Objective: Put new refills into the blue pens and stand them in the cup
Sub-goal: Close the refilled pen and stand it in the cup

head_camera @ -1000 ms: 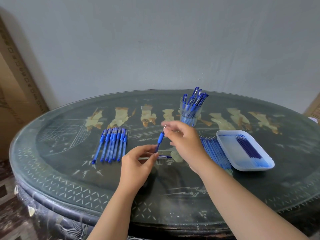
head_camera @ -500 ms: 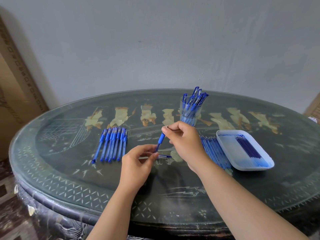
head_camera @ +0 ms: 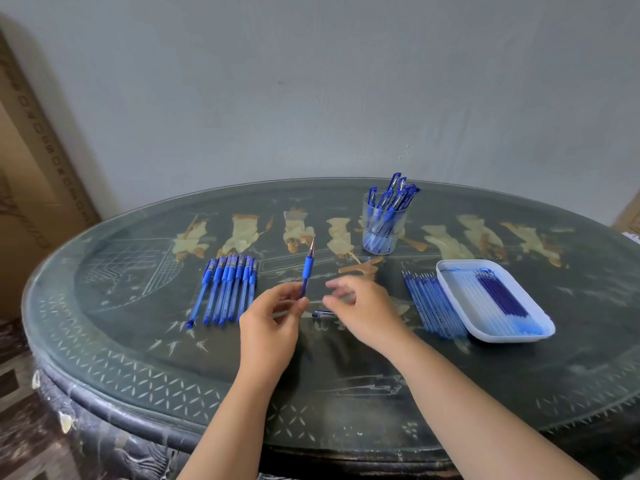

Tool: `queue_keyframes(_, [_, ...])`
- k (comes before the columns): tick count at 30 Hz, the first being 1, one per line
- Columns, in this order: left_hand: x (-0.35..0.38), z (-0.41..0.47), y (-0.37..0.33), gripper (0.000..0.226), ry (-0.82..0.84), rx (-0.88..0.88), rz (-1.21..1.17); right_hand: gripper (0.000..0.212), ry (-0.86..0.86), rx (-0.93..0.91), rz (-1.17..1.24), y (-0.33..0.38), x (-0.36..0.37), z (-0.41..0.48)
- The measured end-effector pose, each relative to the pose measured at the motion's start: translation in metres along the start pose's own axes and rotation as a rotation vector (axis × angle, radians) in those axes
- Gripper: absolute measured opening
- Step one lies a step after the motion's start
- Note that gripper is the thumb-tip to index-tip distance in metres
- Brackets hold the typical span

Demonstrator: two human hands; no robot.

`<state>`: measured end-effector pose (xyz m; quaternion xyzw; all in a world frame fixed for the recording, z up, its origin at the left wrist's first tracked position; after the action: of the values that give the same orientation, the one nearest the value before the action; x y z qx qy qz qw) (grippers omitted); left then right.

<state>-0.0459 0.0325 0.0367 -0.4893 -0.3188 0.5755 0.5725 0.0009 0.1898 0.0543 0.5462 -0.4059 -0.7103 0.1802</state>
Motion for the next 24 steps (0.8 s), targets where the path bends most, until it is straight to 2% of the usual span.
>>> queue_keyframes(3, [0.001,-0.001,-0.002,0.028,0.020,0.015,0.016,0.031,0.079,-0.111,-0.251,-0.013,0.019,-0.001])
queue_keyframes(5, [0.002,0.000,-0.001,0.028,0.039,0.007,0.021,0.026,0.061,-0.125,-0.251,-0.017,0.019,0.001])
queue_keyframes(7, [0.004,-0.001,-0.001,0.025,0.064,-0.005,0.031,0.020,0.003,-0.061,-0.044,-0.022,0.013,0.004])
queue_keyframes(11, [0.008,-0.001,0.000,0.024,0.102,-0.019,0.027,0.017,-0.142,0.136,0.607,-0.033,-0.001,0.005])
queue_keyframes(13, [0.008,-0.001,0.001,0.023,0.115,-0.020,0.029,0.017,-0.191,0.160,0.934,-0.029,-0.008,0.005])
queue_keyframes(15, [0.009,-0.001,0.001,0.023,0.123,-0.016,0.028,0.024,-0.217,0.132,1.160,-0.019,-0.018,0.005])
queue_keyframes(19, [0.012,0.000,0.000,0.027,0.137,0.004,0.022,0.025,-0.192,0.040,1.280,0.008,-0.039,0.002])
queue_keyframes(24, [0.014,0.001,0.000,0.028,0.163,0.043,0.038,0.023,-0.260,0.001,1.125,0.019,-0.045,0.001])
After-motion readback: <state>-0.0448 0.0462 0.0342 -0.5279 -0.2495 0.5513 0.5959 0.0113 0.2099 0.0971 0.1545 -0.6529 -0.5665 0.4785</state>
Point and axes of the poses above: each hand's wrist, its own z-axis towards the middle knuckle, its own x-axis out of the palm, y = z × x, the point moved 5 cm from there along z, towards the middle knuckle
